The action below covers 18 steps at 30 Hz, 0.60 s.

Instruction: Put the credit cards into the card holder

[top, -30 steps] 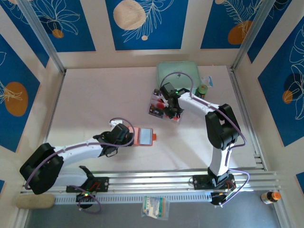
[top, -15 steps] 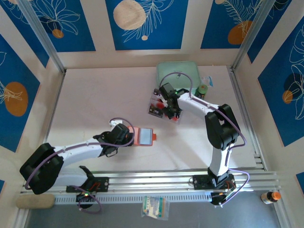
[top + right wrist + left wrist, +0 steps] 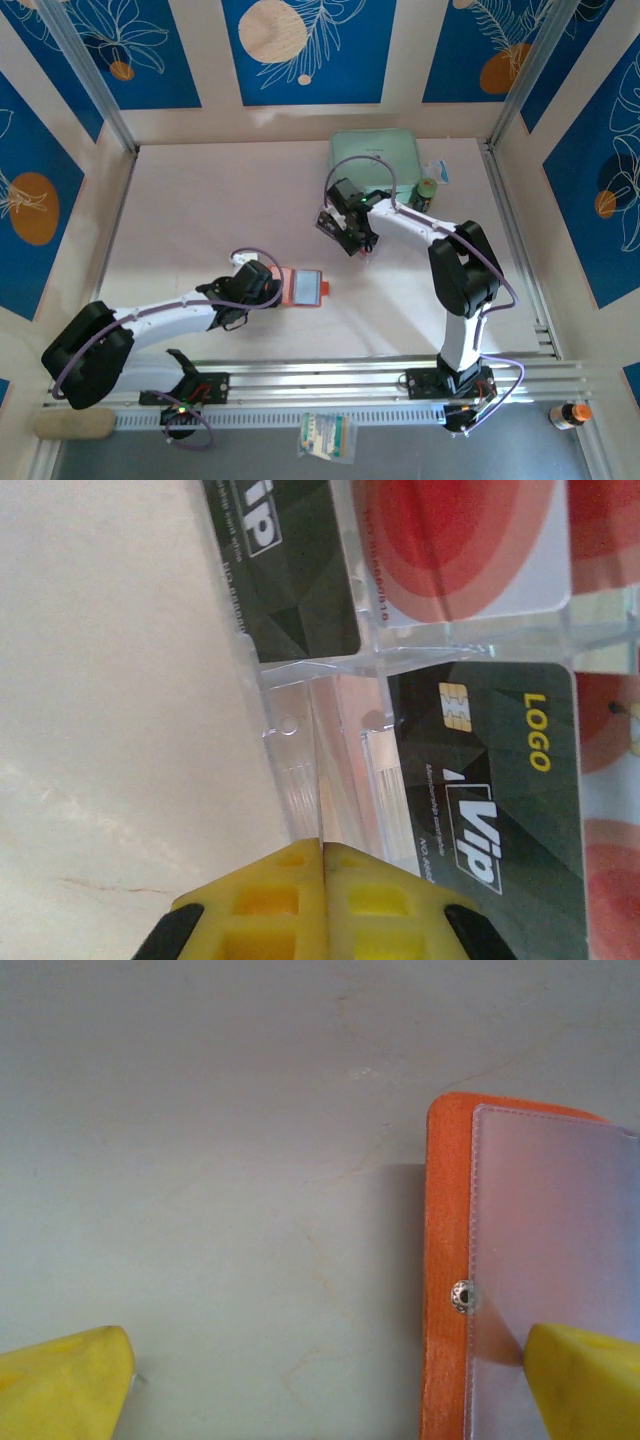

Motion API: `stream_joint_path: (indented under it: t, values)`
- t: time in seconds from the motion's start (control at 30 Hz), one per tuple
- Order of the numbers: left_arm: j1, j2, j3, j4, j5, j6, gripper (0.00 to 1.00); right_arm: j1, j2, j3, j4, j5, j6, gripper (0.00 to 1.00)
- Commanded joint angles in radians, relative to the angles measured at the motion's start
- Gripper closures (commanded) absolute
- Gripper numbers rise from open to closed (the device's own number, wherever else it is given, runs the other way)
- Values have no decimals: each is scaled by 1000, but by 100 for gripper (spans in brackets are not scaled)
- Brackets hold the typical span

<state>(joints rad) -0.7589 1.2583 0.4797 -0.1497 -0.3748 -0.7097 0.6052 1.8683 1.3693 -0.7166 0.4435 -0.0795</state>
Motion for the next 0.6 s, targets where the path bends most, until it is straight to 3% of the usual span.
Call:
stream_joint_path:
  t: [0.0,0.33,0.57]
  values:
    - [9,-24,9,-11,8,-17,0,22,-48,-24,12,19,-45,100]
    - [9,-60,60,-43,18,7,0,65,-149,3,10,33,-43,100]
    - [14,-29,135,-55,37,81,0,82,-237,37,-17,-61,99,100]
